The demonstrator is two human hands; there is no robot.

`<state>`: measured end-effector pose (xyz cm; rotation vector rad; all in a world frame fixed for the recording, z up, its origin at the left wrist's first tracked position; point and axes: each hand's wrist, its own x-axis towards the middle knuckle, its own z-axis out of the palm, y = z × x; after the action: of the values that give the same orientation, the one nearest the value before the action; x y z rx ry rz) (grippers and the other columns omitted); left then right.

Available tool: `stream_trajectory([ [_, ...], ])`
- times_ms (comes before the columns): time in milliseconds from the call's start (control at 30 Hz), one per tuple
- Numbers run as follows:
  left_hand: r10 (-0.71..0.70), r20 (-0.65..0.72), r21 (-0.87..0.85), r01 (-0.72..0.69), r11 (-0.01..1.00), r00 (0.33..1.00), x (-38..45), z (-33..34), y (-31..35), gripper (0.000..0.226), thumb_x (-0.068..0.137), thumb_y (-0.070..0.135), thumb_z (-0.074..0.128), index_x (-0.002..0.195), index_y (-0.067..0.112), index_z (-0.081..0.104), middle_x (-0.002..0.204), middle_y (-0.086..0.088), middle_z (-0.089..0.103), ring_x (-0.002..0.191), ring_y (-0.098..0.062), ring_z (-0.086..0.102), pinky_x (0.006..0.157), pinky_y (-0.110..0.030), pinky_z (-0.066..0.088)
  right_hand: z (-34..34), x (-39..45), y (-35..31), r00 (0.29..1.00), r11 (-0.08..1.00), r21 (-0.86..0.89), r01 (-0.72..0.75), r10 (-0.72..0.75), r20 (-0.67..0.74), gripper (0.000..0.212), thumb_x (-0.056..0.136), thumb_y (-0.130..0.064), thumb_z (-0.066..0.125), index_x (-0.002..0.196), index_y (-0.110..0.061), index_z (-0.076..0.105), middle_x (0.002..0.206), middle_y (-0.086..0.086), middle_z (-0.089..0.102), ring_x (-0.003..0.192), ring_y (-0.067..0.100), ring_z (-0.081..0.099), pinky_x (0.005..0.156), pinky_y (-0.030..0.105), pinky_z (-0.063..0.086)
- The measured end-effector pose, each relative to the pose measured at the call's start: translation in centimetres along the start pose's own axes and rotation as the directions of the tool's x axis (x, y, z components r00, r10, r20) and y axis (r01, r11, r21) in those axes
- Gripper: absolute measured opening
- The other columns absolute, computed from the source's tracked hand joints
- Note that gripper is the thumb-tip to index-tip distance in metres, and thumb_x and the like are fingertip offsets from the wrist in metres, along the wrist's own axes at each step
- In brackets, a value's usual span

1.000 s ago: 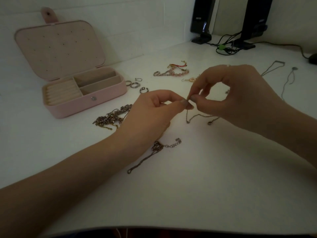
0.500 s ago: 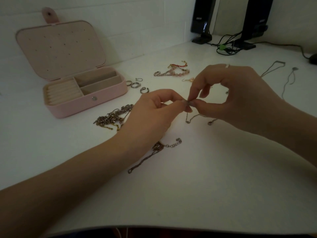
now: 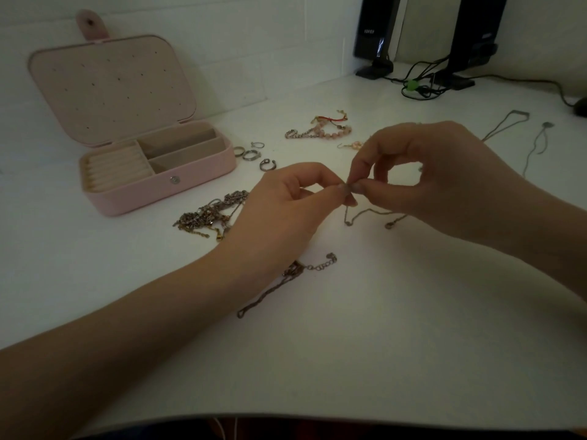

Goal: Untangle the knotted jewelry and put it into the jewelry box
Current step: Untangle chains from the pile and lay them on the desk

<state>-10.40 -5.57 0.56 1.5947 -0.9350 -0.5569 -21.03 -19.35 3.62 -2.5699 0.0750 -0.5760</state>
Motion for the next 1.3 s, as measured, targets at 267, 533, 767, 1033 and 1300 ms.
stream_trajectory([
  [267,0.017,0.004,0.025,-0.017,1.0,1.0,-0.08,0.02,-0.12,0.02,0.091,0.025,0.061,0.073,0.02,0.069,0.046,-0.002,0.033,0.04,-0.013,0.019,0.041,-0.019,0.018,0.33,-0.01,0.47,0.999,0.999,0.012,-0.037,0.036,0.023,0.003,0.075,-0.036,0.057,0.077,-0.038,0.059,0.072,-0.027,0.06,0.081,0.001,0.061,0.08,0.019,0.048],
  [533,0.011,0.001,0.015,-0.011,1.0,1.0,-0.09,0.16,-0.04,0.022,0.091,0.02,0.06,0.07,0.019,0.066,0.043,0.002,0.031,0.039,-0.012,0.019,0.04,-0.018,0.018,0.56,-0.25,0.51,0.996,0.997,0.044,-0.07,0.068,0.052,0.004,0.076,-0.035,0.055,0.076,-0.038,0.053,0.075,-0.02,0.059,0.083,0.004,0.061,0.061,0.006,0.04],
  [767,-0.001,-0.006,0.029,0.001,1.0,1.0,-0.05,0.15,0.03,0.02,0.089,0.019,0.059,0.07,0.021,0.067,0.046,0.0,0.033,0.04,-0.014,0.019,0.042,-0.02,0.018,0.24,-0.1,0.24,0.994,0.986,0.123,-0.113,0.113,0.007,0.003,0.077,-0.035,0.058,0.08,-0.035,0.057,0.071,-0.02,0.066,0.071,-0.001,0.065,0.072,0.016,0.051],
  [1033,0.218,-0.019,0.427,-0.189,0.884,0.976,-0.51,0.25,-0.08,0.016,0.088,0.016,0.058,0.073,0.019,0.061,0.039,0.011,0.038,0.039,-0.006,0.037,0.045,-0.011,0.03,-0.17,-0.09,0.06,0.999,0.999,-0.029,-0.035,0.036,0.028,0.016,0.074,-0.037,0.06,0.083,-0.031,0.072,0.071,-0.022,0.066,0.074,-0.003,0.064,0.074,0.019,0.05],
  [1300,0.249,0.01,0.539,-0.215,0.814,0.968,-0.66,0.29,-0.16,0.018,0.088,0.027,0.059,0.073,0.031,0.05,0.048,0.014,0.047,0.045,-0.005,0.042,0.049,-0.014,0.034,-0.06,-0.28,-0.06,0.994,0.995,0.043,-0.084,0.081,0.078,0.009,0.071,-0.032,0.064,0.078,-0.028,0.068,0.071,-0.018,0.066,0.072,0.001,0.065,0.069,0.03,0.057],
])
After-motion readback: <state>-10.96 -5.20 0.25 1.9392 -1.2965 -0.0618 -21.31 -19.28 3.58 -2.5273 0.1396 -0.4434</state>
